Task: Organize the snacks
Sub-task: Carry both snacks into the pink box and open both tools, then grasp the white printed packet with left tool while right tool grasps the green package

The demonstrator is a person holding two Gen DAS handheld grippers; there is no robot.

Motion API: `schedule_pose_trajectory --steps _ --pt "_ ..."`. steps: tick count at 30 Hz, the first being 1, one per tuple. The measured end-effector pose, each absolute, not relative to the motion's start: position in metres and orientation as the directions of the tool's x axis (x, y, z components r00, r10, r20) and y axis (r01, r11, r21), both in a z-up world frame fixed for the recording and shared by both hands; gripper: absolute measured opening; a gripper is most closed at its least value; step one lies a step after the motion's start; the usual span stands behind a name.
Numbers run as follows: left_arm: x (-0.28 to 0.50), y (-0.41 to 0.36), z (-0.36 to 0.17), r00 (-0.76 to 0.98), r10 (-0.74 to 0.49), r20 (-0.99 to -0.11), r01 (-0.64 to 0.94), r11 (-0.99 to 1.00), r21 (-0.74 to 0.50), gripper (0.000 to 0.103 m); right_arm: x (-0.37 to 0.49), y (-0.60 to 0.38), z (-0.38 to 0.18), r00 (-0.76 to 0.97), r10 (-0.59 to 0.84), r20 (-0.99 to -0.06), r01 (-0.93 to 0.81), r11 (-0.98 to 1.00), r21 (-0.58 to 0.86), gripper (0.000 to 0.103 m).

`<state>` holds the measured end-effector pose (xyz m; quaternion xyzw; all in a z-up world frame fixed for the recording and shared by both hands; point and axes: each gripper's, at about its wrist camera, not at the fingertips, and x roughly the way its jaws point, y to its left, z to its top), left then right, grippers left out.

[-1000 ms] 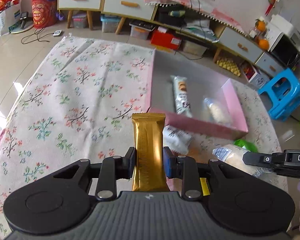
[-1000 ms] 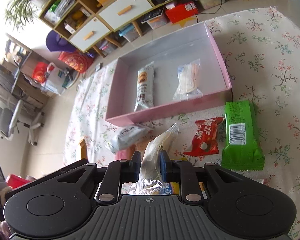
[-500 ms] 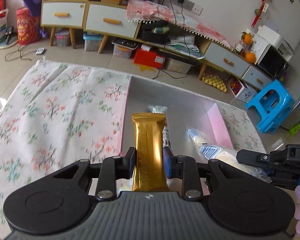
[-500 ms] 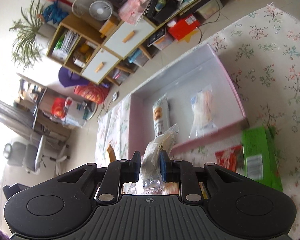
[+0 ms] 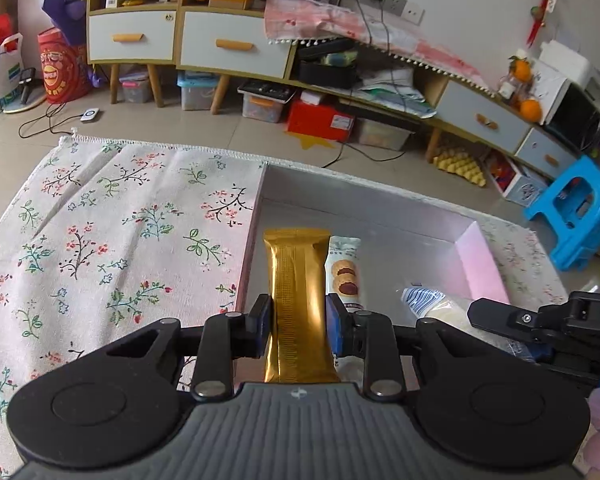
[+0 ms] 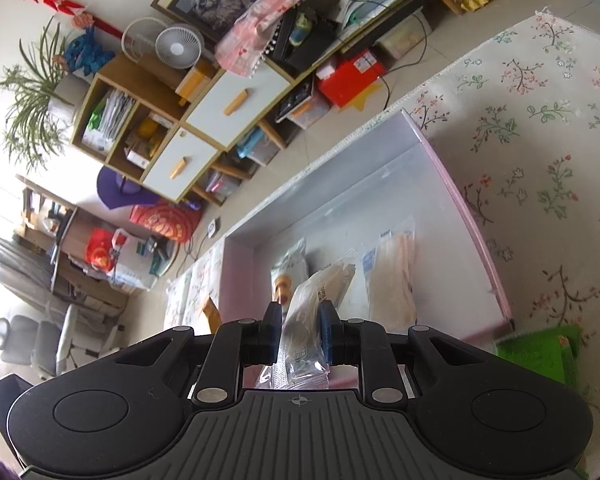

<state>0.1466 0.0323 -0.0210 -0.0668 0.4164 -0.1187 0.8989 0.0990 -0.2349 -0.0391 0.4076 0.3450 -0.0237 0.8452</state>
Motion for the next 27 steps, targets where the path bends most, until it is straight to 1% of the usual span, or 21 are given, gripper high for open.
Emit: schedule_pose_trajectory --steps 7,17,19,21,22,23,24,25,27 --pt "0.151 0.025 -0.032 0.625 -0.216 -0.75 0.112 0.976 -0.188 0.026 0.106 -0.227 -0.047 0.766 0.207 -0.608 0.325 0.691 0.645 0.02" --pt "0.15 0.023 -0.037 0.617 -0.197 -0.762 0.121 0.98 -0.155 0.026 0.11 -0.223 -0.059 0.752 0.153 -0.641 0.351 0.73 0.587 0.02" --pt "0.148 0.024 -0.034 0.62 -0.196 -0.76 0.123 0.981 -0.153 0.032 0.109 -0.223 -0.057 0.754 0.153 -0.639 0.348 0.732 0.586 0.023" --pt "0.145 0.024 -0.029 0.624 -0.188 -0.758 0.124 0.982 -0.142 0.033 0.107 -0.223 -0.055 0.753 0.158 -0.639 0.344 0.733 0.586 0.024" --pt "0.144 0.021 -0.026 0.629 -0.191 -0.753 0.135 0.981 -0.136 0.036 0.106 -0.222 -0.054 0.749 0.165 -0.642 0.337 0.739 0.583 0.024" --pt "0.141 0.02 -0.022 0.633 -0.196 -0.749 0.15 0.98 -0.13 0.038 0.106 -0.222 -0.051 0.745 0.168 -0.646 0.33 0.748 0.576 0.027" --pt "0.138 0.02 -0.019 0.636 -0.198 -0.746 0.166 0.979 -0.119 0.047 0.105 -0.221 -0.048 0.742 0.165 -0.65 0.324 0.76 0.564 0.033" --pt "0.135 0.02 -0.017 0.64 -0.196 -0.743 0.18 0.978 -0.104 0.056 0.103 -0.221 -0.045 0.741 0.157 -0.653 0.32 0.772 0.549 0.035" --pt "0.129 0.021 -0.012 0.648 -0.185 -0.739 0.196 0.978 -0.073 0.065 0.097 -0.22 -0.038 0.74 0.144 -0.657 0.313 0.79 0.527 0.044"
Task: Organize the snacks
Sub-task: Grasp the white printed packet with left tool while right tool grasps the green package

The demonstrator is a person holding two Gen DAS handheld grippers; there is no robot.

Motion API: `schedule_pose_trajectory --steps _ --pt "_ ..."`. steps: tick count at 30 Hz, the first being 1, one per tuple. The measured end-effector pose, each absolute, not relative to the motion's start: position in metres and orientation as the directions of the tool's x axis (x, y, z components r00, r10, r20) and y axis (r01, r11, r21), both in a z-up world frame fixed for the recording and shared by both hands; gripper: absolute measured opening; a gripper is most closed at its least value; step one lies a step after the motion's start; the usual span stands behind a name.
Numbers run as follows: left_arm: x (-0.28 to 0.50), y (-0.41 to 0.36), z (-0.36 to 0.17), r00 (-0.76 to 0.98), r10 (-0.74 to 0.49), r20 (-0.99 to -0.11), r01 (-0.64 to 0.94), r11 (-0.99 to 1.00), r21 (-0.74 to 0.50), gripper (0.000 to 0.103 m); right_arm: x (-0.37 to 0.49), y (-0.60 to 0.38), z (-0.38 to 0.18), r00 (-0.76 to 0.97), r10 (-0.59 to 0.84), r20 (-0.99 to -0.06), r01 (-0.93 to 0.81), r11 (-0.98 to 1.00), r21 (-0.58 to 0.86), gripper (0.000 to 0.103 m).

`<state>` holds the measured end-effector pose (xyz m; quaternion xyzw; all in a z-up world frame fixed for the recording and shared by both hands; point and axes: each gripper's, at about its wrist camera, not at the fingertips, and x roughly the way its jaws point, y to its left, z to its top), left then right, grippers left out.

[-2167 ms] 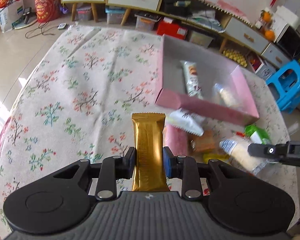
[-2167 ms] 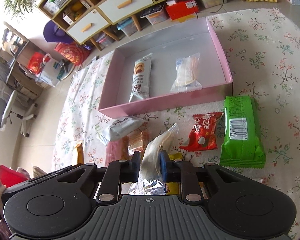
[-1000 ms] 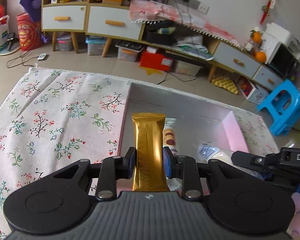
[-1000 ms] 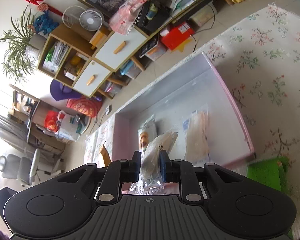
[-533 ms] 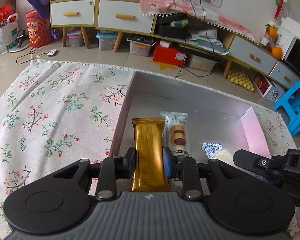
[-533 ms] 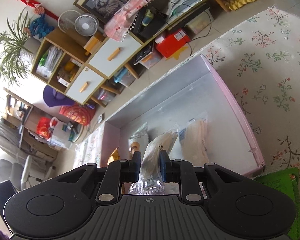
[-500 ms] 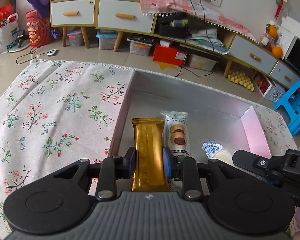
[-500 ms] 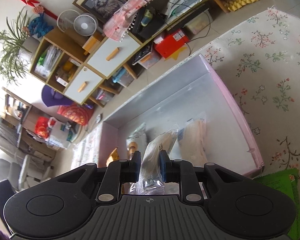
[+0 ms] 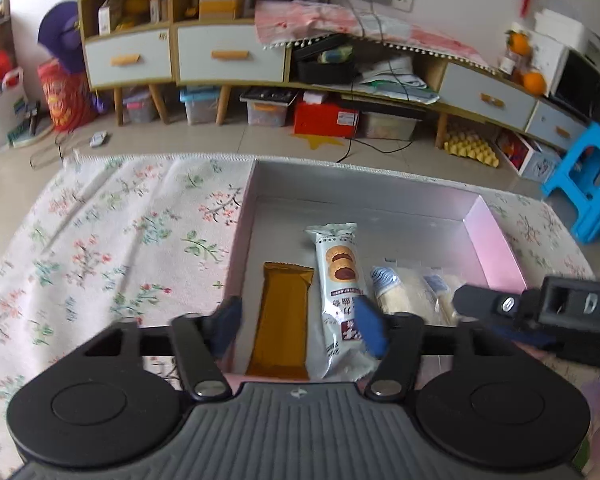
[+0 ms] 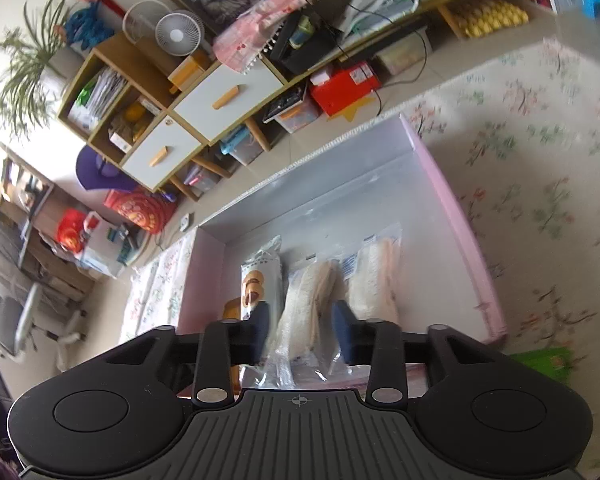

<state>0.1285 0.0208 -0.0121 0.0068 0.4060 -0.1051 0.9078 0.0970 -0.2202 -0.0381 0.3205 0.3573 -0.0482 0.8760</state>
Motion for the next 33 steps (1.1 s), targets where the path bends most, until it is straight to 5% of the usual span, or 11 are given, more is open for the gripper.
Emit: schedule_pose_trajectory --steps 6,9,28,33 --pt "0.115 0.035 -0.004 0.641 -0.166 -0.75 0.192 0.98 -0.053 0.087 0.078 -0.217 -0.016 0.737 0.116 -0.666 0.3 0.826 0.476 0.074" --pt "0.109 0.042 -0.003 0.613 -0.179 -0.769 0.19 0.979 -0.076 0.094 0.073 -0.209 -0.009 0.714 0.127 -0.689 0.264 0.862 0.433 0.08" --pt "0.064 0.068 -0.02 0.526 -0.199 -0.827 0.232 0.969 -0.086 0.102 0.032 -0.21 -0.014 0.617 0.027 -0.786 0.161 0.974 0.16 0.089" --pt "0.062 0.063 -0.022 0.598 -0.226 -0.769 0.311 0.95 -0.037 0.102 0.027 -0.226 -0.031 0.53 -0.014 -0.848 0.238 0.962 0.133 0.089"
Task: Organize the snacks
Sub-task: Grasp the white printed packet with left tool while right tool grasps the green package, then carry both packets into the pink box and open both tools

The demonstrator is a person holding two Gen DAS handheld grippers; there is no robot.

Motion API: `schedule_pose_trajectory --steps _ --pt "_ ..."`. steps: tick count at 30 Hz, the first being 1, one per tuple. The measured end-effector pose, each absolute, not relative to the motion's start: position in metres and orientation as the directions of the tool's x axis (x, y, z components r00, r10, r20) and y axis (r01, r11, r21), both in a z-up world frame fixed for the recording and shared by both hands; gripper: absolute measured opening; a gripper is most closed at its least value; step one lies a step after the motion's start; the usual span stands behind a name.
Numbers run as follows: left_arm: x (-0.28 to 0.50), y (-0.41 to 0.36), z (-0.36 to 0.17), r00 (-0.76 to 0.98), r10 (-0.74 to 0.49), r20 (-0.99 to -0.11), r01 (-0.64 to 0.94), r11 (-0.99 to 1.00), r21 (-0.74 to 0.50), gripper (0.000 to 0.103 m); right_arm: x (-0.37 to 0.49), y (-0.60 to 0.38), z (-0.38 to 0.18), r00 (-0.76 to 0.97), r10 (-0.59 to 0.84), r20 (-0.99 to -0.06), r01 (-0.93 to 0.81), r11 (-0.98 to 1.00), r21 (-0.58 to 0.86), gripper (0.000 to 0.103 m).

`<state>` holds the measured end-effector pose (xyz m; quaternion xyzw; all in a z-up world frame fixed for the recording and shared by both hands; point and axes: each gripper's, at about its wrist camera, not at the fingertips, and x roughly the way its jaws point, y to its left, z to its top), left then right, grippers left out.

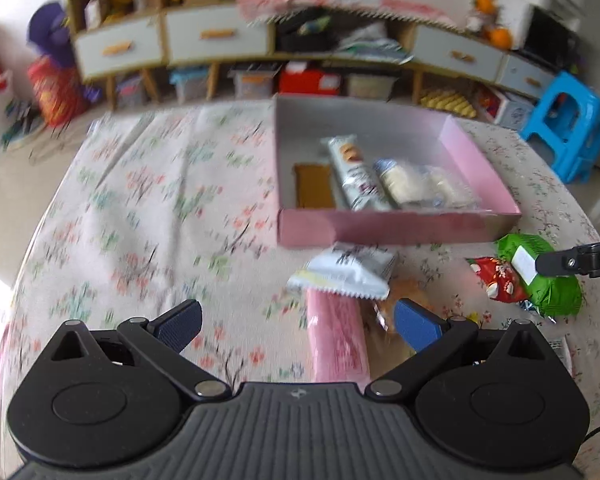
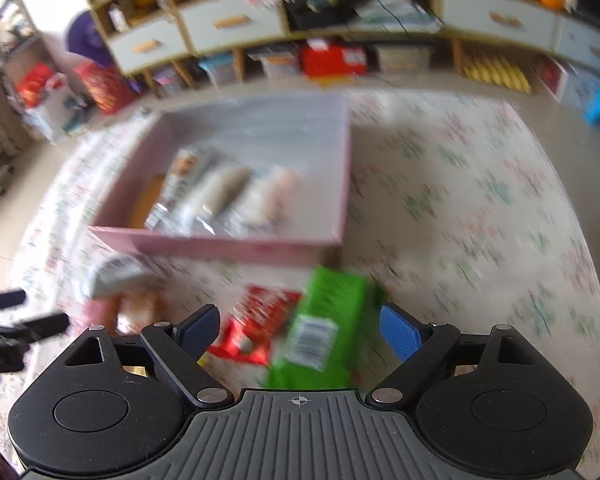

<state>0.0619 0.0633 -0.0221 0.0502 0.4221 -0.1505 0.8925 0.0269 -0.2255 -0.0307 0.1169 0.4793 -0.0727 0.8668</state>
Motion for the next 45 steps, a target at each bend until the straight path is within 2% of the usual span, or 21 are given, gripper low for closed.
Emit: schedule_pose_trajectory --steps 5,8,16,19,21,23,24,35,40,45 --pt "0.069 0.055 -0.029 0.621 -0.261 -0.739 0.371 0.928 -0.017 0.102 0.023 -0.242 -0.043 0.494 0.009 -0.87 0.319 0.928 0.191 0.089" --pt "0.079 0.048 -0.031 0.61 -0.271 -0.745 0.373 0.927 -0.031 0.096 0.024 -0.253 -0.048 0.488 0.021 -0.873 0.378 0.896 0.233 0.089" --pt "0.102 0.027 -0.044 0.531 -0.289 -0.797 0.356 0.929 -0.1 0.067 0.032 -0.266 -0.061 0.47 0.026 -0.882 0.501 0.816 0.29 0.085" --pt "0.104 0.025 -0.047 0.512 -0.286 -0.81 0.348 0.931 -0.108 0.066 0.034 -0.269 -0.064 0.459 0.016 -0.888 0.522 0.804 0.284 0.075" --pt "0.104 0.024 -0.046 0.504 -0.285 -0.816 0.34 0.933 -0.116 0.064 0.034 -0.27 -0.068 0.451 0.036 -0.892 0.53 0.793 0.3 0.062" --pt "0.104 0.023 -0.045 0.497 -0.281 -0.821 0.339 0.934 -0.114 0.062 0.034 -0.269 -0.068 0.45 0.035 -0.892 0.528 0.795 0.298 0.057" --pt "0.104 0.022 -0.045 0.493 -0.278 -0.824 0.341 0.933 -0.111 0.06 0.034 -0.267 -0.068 0.451 0.032 -0.892 0.523 0.801 0.293 0.048" --pt "0.096 0.012 -0.043 0.483 -0.261 -0.836 0.385 0.92 -0.065 0.058 0.026 -0.272 -0.059 0.462 0.03 -0.886 0.541 0.782 0.309 0.045" --pt "0.093 0.01 -0.04 0.488 -0.27 -0.83 0.39 0.918 -0.069 0.044 0.02 -0.277 -0.047 0.495 0.018 -0.869 0.549 0.768 0.329 0.045" --pt "0.093 0.021 -0.032 0.46 -0.31 -0.832 0.365 0.92 -0.141 0.043 0.015 -0.281 -0.034 0.54 0.017 -0.841 0.547 0.753 0.366 0.045"
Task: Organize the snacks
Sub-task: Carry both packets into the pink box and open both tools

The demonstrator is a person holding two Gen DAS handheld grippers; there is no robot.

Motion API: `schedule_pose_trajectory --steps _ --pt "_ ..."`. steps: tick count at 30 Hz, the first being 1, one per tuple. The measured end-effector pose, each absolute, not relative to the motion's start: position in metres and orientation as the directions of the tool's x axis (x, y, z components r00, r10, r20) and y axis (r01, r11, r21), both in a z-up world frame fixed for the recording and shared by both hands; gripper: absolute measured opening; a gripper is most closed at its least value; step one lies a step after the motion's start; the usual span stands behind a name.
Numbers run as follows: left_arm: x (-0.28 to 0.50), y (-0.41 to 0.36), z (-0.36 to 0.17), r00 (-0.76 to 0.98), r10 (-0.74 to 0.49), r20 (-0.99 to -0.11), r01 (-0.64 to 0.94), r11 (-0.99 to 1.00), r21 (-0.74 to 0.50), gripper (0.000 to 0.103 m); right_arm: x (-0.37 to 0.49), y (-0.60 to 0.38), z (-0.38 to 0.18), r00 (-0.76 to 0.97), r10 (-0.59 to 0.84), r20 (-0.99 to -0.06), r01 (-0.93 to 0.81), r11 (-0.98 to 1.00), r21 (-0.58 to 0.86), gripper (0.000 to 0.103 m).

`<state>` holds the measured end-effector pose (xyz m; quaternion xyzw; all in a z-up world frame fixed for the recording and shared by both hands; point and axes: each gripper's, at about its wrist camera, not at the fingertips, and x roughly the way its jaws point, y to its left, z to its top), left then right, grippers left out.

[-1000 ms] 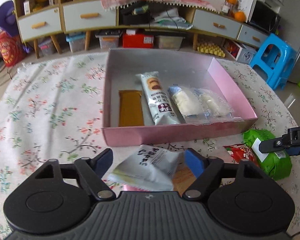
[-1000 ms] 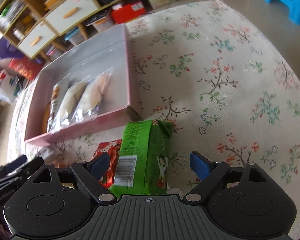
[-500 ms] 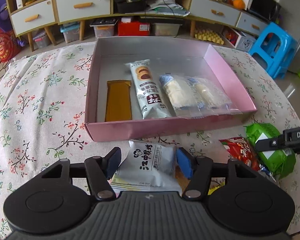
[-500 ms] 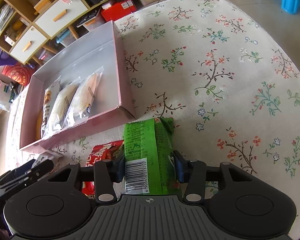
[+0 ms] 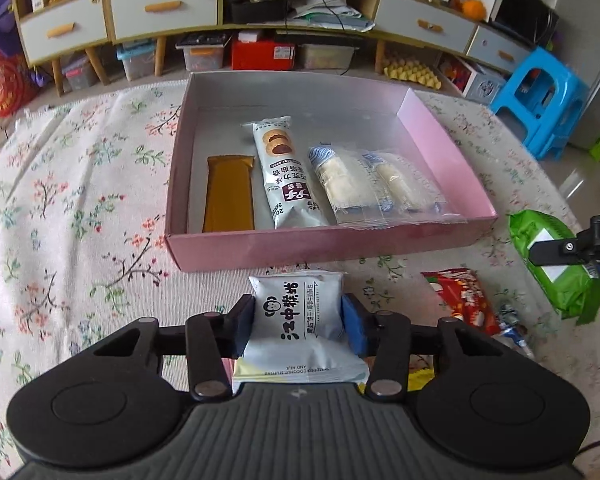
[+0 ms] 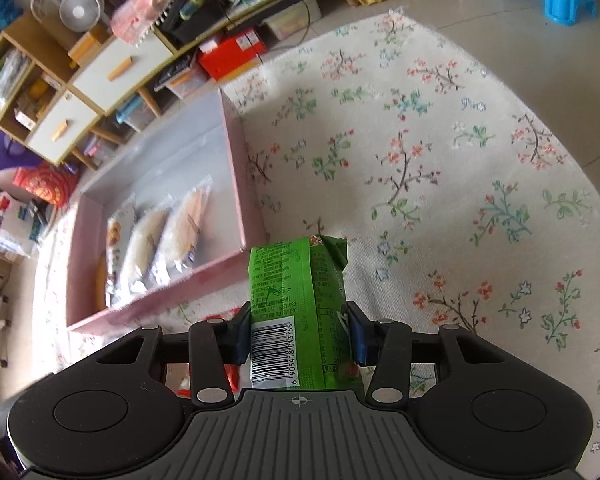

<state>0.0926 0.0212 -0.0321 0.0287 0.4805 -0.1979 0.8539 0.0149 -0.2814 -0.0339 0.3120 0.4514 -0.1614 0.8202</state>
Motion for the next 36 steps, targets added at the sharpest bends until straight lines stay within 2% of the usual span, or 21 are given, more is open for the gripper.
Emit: schedule_pose_trajectory --steps 12,20,22,26,29,36 --pt "0.082 0.048 0.007 0.53 -0.39 -0.753 0.336 0.912 -0.236 0.043 0.037 -0.267 -0.015 0.641 0.008 -0.768 0.483 0.772 0.412 0.045" --pt "0.111 0.037 -0.005 0.622 -0.361 -0.695 0.237 0.933 -0.272 0.043 0.067 -0.26 -0.021 0.7 -0.006 -0.714 0.442 0.789 0.427 0.045" --pt "0.124 0.03 -0.009 0.63 -0.347 -0.695 0.225 0.938 -0.264 0.043 0.078 -0.258 -0.025 0.691 -0.01 -0.722 0.439 0.8 0.409 0.045" --pt "0.145 0.018 -0.017 0.637 -0.31 -0.706 0.253 0.949 -0.188 0.043 0.106 -0.243 -0.025 0.667 -0.056 -0.743 0.385 0.879 0.279 0.045" --pt "0.158 0.015 -0.03 0.626 -0.278 -0.728 0.241 0.958 -0.158 0.043 0.121 -0.239 -0.03 0.681 -0.022 -0.732 0.325 0.905 0.275 0.045" --pt "0.17 0.019 -0.043 0.626 -0.285 -0.726 0.225 0.957 -0.182 0.043 0.149 -0.236 -0.047 0.676 0.001 -0.737 0.283 0.923 0.261 0.045"
